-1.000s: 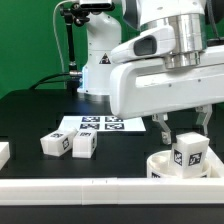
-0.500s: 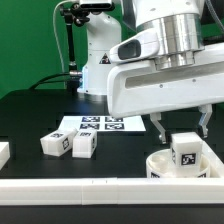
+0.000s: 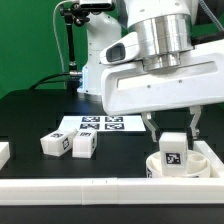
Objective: Assemble stool
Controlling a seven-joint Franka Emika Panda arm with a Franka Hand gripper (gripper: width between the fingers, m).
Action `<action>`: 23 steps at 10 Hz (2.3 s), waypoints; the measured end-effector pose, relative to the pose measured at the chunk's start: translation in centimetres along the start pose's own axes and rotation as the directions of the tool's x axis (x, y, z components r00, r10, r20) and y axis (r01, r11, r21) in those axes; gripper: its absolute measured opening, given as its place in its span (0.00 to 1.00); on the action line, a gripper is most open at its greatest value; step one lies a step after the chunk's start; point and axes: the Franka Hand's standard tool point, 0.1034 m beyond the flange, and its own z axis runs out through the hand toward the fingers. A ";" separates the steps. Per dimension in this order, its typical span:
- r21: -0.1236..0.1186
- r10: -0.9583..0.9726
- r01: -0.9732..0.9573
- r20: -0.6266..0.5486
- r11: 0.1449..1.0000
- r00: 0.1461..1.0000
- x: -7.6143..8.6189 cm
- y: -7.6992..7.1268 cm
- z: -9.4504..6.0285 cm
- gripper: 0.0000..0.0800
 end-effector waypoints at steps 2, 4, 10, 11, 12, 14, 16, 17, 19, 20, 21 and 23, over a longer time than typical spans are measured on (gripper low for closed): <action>0.007 0.132 -0.132 0.006 0.991 0.991 0.0 0.5 -0.1 0.44; 0.000 0.237 -0.237 0.012 0.971 0.971 0.0 0.8 -0.2 0.44; -0.010 0.097 -0.097 0.002 0.995 0.995 1.8 2.2 -3.1 0.80; -0.015 0.065 -0.065 -0.011 0.998 0.998 2.7 3.3 -4.0 0.81; -0.019 0.067 -0.067 -0.021 0.998 0.998 3.0 3.8 -4.5 0.81; -0.019 0.063 -0.063 -0.017 0.998 0.998 2.8 3.6 -4.3 0.81; -0.020 0.062 -0.063 -0.016 0.998 0.998 2.7 3.6 -4.2 0.81; -0.020 0.062 -0.063 -0.016 0.998 0.998 2.7 3.6 -4.2 0.81; -0.021 0.053 -0.053 -0.015 0.998 0.998 2.7 3.7 -4.2 0.81; -0.040 -0.103 0.102 -0.019 0.994 0.994 2.8 4.0 -4.0 0.81; -0.066 -0.218 0.217 -0.008 0.974 0.976 2.6 4.1 -3.5 0.81; -0.098 -0.294 0.292 -0.004 0.951 0.956 2.9 4.0 -2.9 0.81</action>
Offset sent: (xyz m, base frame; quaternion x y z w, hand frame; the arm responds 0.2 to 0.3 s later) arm -0.0044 -0.0023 -0.0012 -0.0208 -0.0186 0.1991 0.9796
